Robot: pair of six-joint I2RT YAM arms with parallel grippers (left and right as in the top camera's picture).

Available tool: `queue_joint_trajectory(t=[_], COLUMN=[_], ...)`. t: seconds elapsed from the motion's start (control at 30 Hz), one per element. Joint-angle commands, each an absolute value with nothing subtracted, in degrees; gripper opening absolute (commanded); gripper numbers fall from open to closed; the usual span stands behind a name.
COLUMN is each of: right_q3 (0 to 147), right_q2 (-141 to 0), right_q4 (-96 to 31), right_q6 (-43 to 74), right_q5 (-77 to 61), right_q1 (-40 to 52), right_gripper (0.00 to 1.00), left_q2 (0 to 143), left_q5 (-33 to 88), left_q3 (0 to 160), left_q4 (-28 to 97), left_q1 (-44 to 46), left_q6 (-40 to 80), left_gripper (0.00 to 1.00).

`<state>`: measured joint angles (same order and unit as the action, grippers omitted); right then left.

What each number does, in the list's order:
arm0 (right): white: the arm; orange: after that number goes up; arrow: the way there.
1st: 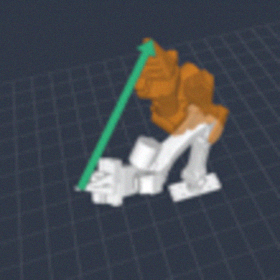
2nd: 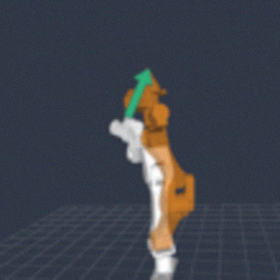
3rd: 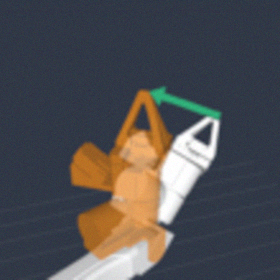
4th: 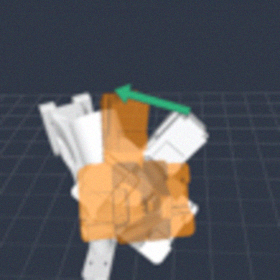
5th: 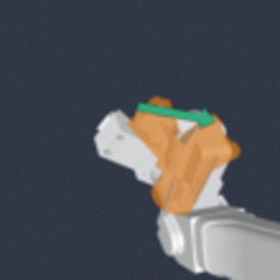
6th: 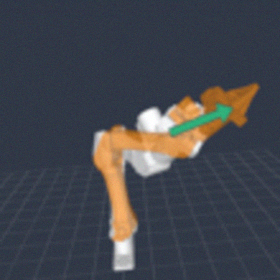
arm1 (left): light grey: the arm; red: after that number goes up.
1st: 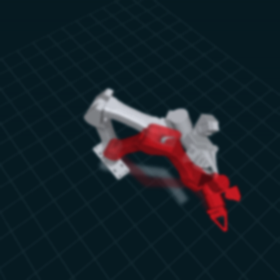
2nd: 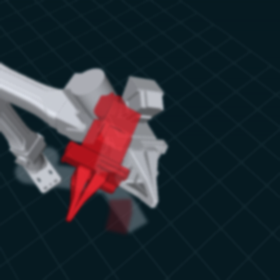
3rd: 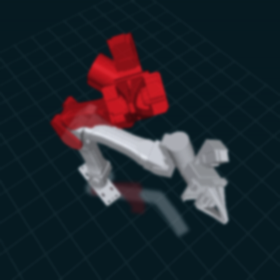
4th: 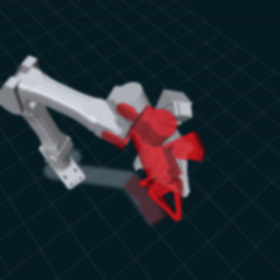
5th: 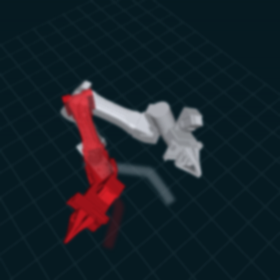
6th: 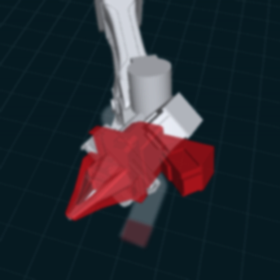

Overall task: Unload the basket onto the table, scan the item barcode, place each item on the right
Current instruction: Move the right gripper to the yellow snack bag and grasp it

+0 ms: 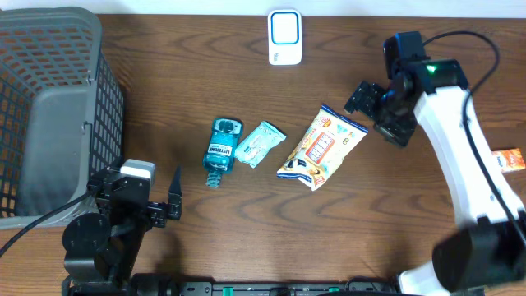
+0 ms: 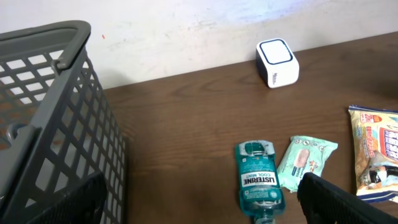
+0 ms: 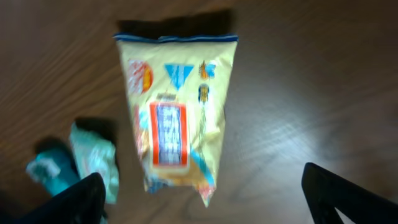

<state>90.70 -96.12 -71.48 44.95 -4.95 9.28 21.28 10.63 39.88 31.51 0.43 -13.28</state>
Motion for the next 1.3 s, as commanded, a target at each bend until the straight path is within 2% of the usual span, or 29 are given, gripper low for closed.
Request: queue_joint_trajectory(t=[0.0,0.2,0.37,0.57,0.83,0.97,1.27], right_q3=[90.74,82.67,68.73,54.02,47.18,47.13,47.13], right_q2=[-89.12,-81.25,-78.96,-80.4,-84.75,-89.34,-93.25], right_q4=[-73.12,-73.67,-67.7,-45.74,-22.48,-19.73,-20.08], right_q6=[44.58,53.19,66.02,63.75,53.6,52.88,51.66], right_q5=[3.81,17.34,19.11,15.77,8.32,2.66,1.65], right_q1=[12.56,18.39,21.71,22.98,22.98,22.98,23.03], right_gripper=[0.99,0.99,0.99,0.99,0.99,0.99,0.99], left_q2=[21.23,21.23,21.23,21.23,21.23,21.23,21.23], left_q5=[11.38,11.38,11.38,11.38,11.38,11.38,11.38], left_q3=[40.18,40.18,40.18,40.18,40.18,40.18,40.18], left_q4=[31.29,31.29,31.29,31.29,31.29,31.29,31.29], left_q1=[0.45,0.45,0.45,0.45,0.45,0.45,0.45], left_q6=[-12.75,-12.75,-12.75,-12.75,-12.75,-12.75,-12.75], left_gripper=[0.98,0.98,0.98,0.98,0.98,0.98,0.98])
